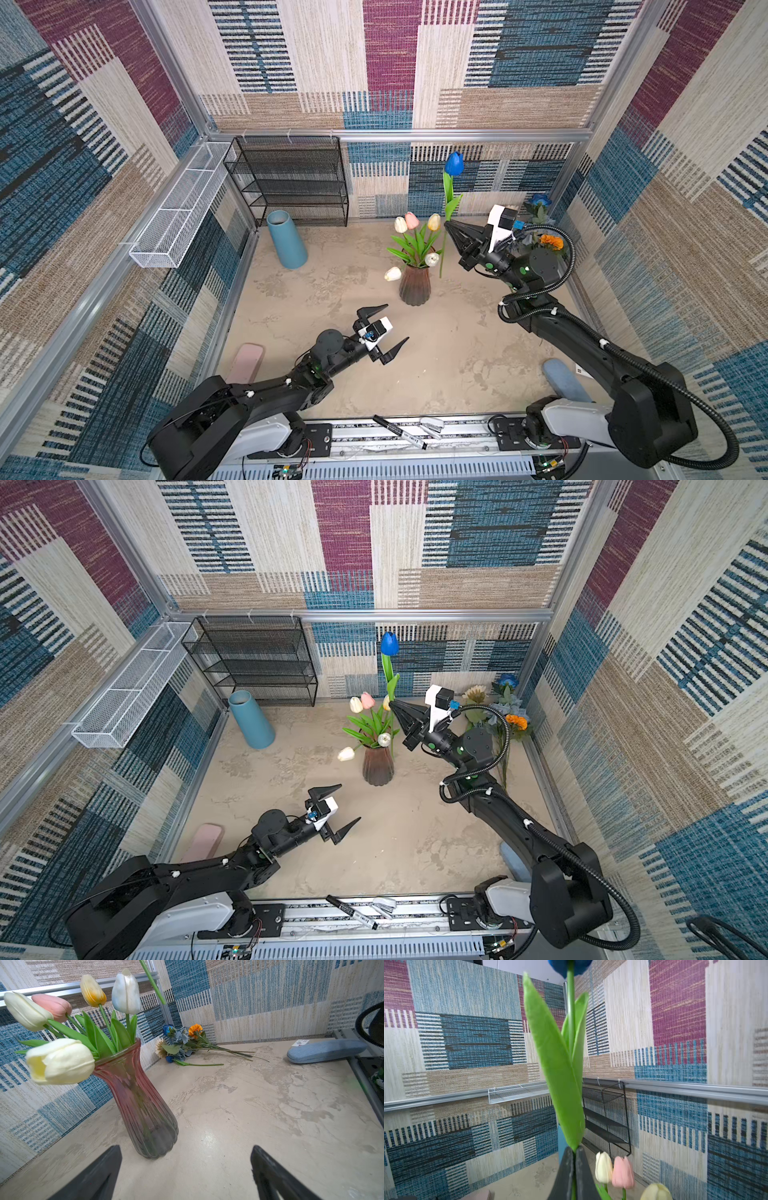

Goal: Arrange the flowers into the vase
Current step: 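Lift the blue tulip and carry it over the pink vase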

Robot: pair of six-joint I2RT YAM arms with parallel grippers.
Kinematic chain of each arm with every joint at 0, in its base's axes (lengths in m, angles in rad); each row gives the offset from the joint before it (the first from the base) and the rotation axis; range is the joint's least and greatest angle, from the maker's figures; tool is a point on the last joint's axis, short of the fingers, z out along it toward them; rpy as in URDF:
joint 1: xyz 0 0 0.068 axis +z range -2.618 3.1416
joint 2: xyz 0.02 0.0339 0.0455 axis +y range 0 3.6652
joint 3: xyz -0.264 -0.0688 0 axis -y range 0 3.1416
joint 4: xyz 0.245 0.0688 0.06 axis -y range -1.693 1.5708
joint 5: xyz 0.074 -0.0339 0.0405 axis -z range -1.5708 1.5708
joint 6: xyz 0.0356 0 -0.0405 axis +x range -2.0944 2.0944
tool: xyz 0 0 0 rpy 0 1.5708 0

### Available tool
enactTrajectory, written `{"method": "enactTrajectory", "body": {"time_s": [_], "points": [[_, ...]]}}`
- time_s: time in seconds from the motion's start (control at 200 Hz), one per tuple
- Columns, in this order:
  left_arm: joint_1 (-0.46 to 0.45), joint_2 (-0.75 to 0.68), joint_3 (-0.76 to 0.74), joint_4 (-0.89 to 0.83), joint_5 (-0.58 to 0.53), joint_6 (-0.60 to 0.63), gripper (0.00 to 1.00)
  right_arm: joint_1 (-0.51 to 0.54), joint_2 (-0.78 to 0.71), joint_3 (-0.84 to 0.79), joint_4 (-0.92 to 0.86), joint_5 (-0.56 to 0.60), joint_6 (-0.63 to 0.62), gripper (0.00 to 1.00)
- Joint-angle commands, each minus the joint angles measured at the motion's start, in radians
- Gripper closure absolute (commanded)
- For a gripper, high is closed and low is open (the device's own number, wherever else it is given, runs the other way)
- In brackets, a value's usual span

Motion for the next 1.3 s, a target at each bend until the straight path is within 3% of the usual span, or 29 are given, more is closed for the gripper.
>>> {"method": "enactTrajectory", "body": {"time_s": [0.0,0.145,0.481,0.736,1.012,1.112,1.222,1.292], "points": [[0.001,-0.021,0.005,-0.005,0.013,-0.004,0.0,0.008,0.041,0.059,0.117,-0.047,0.063,1.0],[0.001,-0.023,0.005,-0.008,0.01,-0.001,0.0,0.029,0.115,0.174,0.118,-0.097,0.098,1.0],[0.002,-0.019,0.01,-0.017,0.006,0.007,0.0,0.044,0.339,0.358,0.008,-0.045,-0.037,1.0],[0.001,-0.042,0.013,-0.057,-0.003,0.029,0.0,0.062,0.424,0.359,0.02,-0.009,-0.123,1.0],[0.001,-0.05,0.018,-0.087,0.003,0.039,0.0,0.063,0.406,0.265,0.008,0.007,-0.222,1.0],[0.001,-0.046,0.022,-0.088,0.006,0.04,0.0,0.063,0.396,0.243,-0.019,0.002,-0.261,0.9],[0.001,-0.041,0.023,-0.084,0.011,0.036,0.0,0.062,0.381,0.214,-0.023,-0.001,-0.291,0.6],[0.001,-0.041,0.023,-0.085,0.011,0.037,0.0,0.062,0.369,0.204,-0.027,0.023,-0.294,0.57]]}}
